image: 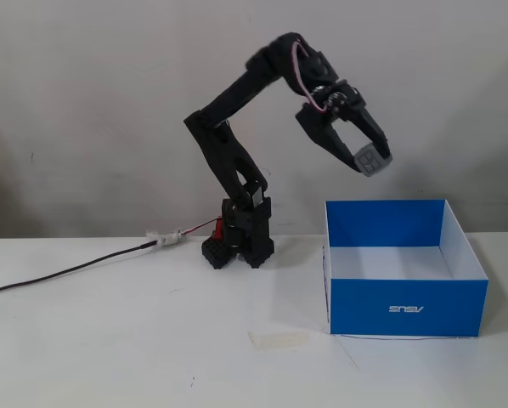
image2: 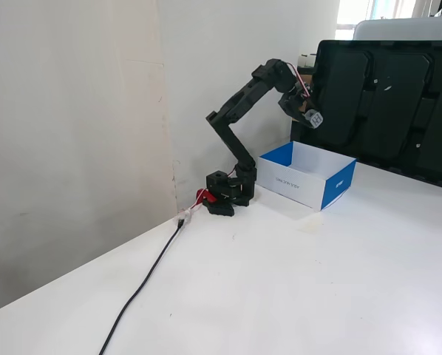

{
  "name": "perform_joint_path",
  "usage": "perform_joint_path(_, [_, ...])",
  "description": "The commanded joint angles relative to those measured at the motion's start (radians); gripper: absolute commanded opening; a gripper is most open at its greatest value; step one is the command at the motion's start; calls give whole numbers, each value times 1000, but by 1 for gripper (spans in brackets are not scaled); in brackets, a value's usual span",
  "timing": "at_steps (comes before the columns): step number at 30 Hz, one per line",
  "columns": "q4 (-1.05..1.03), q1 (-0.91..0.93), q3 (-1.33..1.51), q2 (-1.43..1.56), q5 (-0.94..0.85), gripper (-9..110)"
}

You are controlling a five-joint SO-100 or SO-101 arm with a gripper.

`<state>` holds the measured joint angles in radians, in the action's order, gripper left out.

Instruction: Pick the gray block and keep it in the box.

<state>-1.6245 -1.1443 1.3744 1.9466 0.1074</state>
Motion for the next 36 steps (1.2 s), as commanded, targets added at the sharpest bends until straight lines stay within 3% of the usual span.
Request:
perform_joint_path(1, [-15, -63, -91, -71, -35, 0])
perform_joint_path(7, [-20, -64, -166, -301, -69, 2])
perform_joint_path(14, [-14, -34, -158, -390, -49, 28])
perform_joint_path(20, [-23, 173, -124, -219, -31, 22])
perform_joint_path(28, [-23, 437, -31, -44, -44, 0])
perform_joint_path(36, [6, 752, 8, -34, -48, 0])
